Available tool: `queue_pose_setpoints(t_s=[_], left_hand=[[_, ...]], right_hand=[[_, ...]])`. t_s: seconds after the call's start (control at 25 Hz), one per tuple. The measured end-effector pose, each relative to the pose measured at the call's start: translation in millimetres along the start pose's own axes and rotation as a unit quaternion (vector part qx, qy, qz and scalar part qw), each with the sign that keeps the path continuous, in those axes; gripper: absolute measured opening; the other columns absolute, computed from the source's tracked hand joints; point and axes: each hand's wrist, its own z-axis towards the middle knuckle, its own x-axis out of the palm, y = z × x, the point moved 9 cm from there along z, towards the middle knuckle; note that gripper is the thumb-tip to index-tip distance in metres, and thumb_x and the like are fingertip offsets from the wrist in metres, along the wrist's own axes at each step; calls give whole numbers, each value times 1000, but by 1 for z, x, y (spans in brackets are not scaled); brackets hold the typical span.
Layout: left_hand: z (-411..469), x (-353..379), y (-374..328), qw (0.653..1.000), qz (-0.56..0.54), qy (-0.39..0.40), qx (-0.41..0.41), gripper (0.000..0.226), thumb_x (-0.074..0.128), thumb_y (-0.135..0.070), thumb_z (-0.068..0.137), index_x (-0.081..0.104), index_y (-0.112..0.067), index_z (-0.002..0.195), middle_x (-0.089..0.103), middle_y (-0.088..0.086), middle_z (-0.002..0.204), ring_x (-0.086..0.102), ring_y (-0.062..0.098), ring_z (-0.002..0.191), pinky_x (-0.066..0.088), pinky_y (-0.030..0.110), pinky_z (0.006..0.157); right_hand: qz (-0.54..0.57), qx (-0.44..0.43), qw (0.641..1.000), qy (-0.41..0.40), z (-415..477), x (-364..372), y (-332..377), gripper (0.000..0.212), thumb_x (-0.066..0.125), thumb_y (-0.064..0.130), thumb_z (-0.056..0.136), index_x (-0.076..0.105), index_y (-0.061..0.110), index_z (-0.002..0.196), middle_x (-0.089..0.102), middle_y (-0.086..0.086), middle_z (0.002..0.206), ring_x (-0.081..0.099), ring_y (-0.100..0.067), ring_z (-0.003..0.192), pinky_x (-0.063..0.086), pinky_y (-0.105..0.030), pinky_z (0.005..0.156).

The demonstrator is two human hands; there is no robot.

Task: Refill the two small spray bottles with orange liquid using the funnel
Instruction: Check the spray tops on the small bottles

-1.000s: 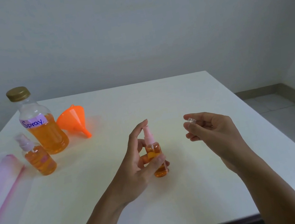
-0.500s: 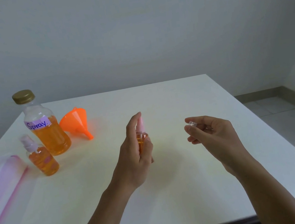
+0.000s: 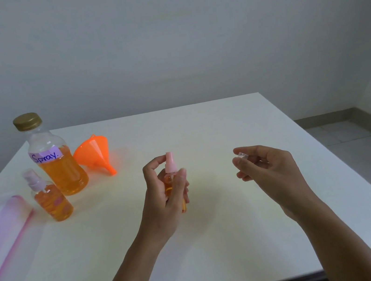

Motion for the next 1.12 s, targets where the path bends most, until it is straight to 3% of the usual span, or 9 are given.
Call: queue_pose_setpoints(t_s=[0.16, 0.32, 0.4, 0.52, 0.68, 0.84, 0.92, 1.04, 1.12], left_hand=[[4, -6, 1, 1000, 15, -21, 7, 29, 45, -34, 100, 40, -32, 128, 65, -4, 93, 58, 23, 71, 52, 36, 53], [7, -10, -1, 998, 57, -31, 19, 30, 40, -31, 104, 39, -35, 134, 63, -6, 96, 55, 33, 55, 45, 33, 43], [8, -10, -5, 993, 106, -29, 33, 35, 36, -33, 105, 36, -40, 139, 64, -6, 95, 56, 22, 55, 44, 27, 50], [11, -6, -17, 976, 207, -24, 68, 36, 35, -30, 104, 38, -38, 140, 68, 5, 101, 64, 16, 87, 43, 23, 72], [19, 2, -28, 956, 284, -6, 74, 35, 47, -27, 98, 41, -38, 130, 48, -6, 62, 50, 17, 64, 49, 38, 64], [25, 8, -27, 944, 320, 18, 78, 39, 48, -27, 97, 36, -39, 132, 43, -7, 58, 48, 19, 61, 52, 44, 66], [25, 9, -23, 941, 331, 36, 57, 34, 36, -37, 102, 28, -40, 135, 52, -7, 68, 58, 27, 72, 52, 46, 71], [24, 8, -13, 943, 326, 53, 35, 33, 23, -42, 104, 23, -42, 137, 59, -2, 121, 56, 24, 113, 46, 46, 94], [25, 5, -14, 949, 311, 39, 39, 31, 24, -38, 105, 27, -42, 136, 58, -3, 116, 55, 23, 109, 44, 44, 95]], right_hand=[[-2, 1, 1000, -1, 0, 1, 0, 17, 74, 22, 91, 77, 26, 106, 74, 3, 85, 76, -16, 75, 59, -24, 77], [-5, 0, 1000, 0, 0, 3, 1, 16, 74, 22, 91, 77, 27, 106, 74, 2, 86, 76, -14, 74, 60, -26, 77], [-5, 1, 1000, -1, -1, 3, 1, 16, 74, 22, 91, 77, 27, 105, 74, 2, 87, 76, -15, 75, 60, -28, 79], [-7, 0, 1000, -5, -1, 2, 2, 16, 74, 23, 91, 77, 28, 105, 74, 3, 86, 76, -15, 75, 62, -33, 83], [-9, -5, 1000, -11, -2, -1, 4, 15, 74, 23, 91, 77, 29, 104, 74, 3, 86, 76, -15, 75, 62, -37, 85], [-16, -10, 1000, -13, -2, -1, 6, 16, 74, 23, 91, 77, 28, 105, 74, 3, 86, 76, -13, 74, 62, -40, 87], [-17, -12, 1000, -15, -2, -3, 6, 16, 74, 23, 91, 77, 27, 106, 73, 3, 86, 76, -13, 73, 62, -42, 87], [-17, -13, 1000, -17, -2, -5, 6, 16, 74, 22, 91, 77, 27, 106, 73, 3, 86, 76, -13, 73, 62, -41, 86], [-15, -13, 1000, -17, -2, -5, 6, 16, 74, 23, 91, 77, 28, 106, 73, 4, 85, 76, -13, 73, 63, -40, 85]])
